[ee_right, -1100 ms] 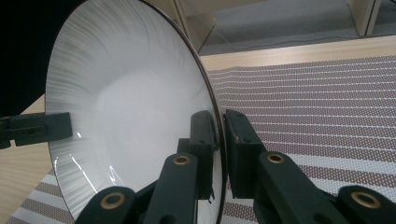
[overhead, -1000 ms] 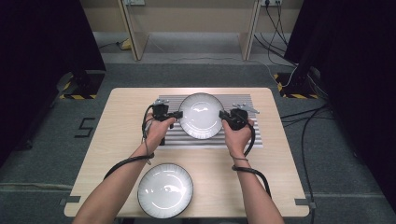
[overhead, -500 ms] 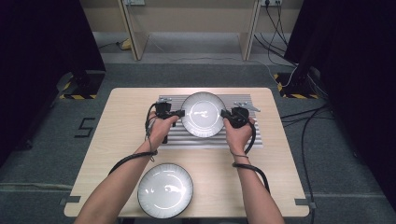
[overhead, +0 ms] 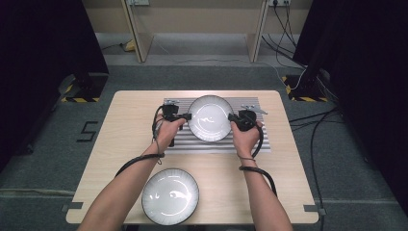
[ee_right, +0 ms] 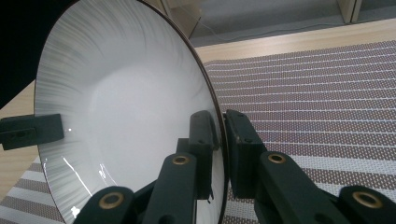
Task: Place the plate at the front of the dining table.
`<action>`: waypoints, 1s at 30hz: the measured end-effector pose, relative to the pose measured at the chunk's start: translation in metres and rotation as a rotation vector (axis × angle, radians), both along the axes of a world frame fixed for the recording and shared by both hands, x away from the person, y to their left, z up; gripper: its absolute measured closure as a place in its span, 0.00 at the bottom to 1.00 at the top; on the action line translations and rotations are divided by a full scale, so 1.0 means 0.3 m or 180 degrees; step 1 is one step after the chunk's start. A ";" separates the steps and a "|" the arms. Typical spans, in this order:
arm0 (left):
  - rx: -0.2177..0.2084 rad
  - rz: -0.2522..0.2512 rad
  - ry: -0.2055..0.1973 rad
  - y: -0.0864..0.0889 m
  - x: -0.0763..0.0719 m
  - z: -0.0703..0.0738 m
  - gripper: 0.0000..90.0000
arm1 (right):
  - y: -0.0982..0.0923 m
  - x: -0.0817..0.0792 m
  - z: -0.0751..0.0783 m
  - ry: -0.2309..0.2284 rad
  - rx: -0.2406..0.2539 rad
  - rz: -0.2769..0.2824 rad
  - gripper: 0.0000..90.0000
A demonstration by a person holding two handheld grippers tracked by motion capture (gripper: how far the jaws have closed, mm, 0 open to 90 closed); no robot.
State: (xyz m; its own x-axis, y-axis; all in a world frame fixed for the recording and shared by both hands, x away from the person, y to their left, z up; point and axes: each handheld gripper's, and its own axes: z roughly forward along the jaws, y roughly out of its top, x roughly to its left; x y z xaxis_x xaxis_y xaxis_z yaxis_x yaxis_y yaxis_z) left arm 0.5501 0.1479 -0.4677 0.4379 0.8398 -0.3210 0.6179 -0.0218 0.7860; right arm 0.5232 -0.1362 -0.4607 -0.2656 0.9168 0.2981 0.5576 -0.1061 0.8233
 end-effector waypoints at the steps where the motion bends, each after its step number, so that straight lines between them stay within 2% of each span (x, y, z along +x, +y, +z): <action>1: -0.0001 0.0000 0.0011 0.000 0.001 -0.003 0.94 | 0.000 0.001 -0.001 0.0003 -0.0006 -0.0001 0.91; 13: 0.0048 0.0056 0.0091 0.002 0.010 -0.036 0.94 | 0.014 0.013 -0.035 0.0072 -0.0045 -0.0014 0.91; 30: 0.0044 0.0075 0.0214 -0.006 0.028 -0.074 0.91 | 0.022 0.031 -0.081 0.0162 -0.0098 -0.0114 0.90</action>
State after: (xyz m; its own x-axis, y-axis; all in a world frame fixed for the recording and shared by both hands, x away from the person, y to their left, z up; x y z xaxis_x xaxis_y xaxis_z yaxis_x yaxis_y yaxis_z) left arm 0.5584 0.1462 -0.4900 0.3959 0.8541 -0.3372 0.6697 -0.0173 0.7424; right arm 0.5326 -0.1295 -0.4850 -0.2177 0.9344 0.2819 0.5953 -0.1017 0.7971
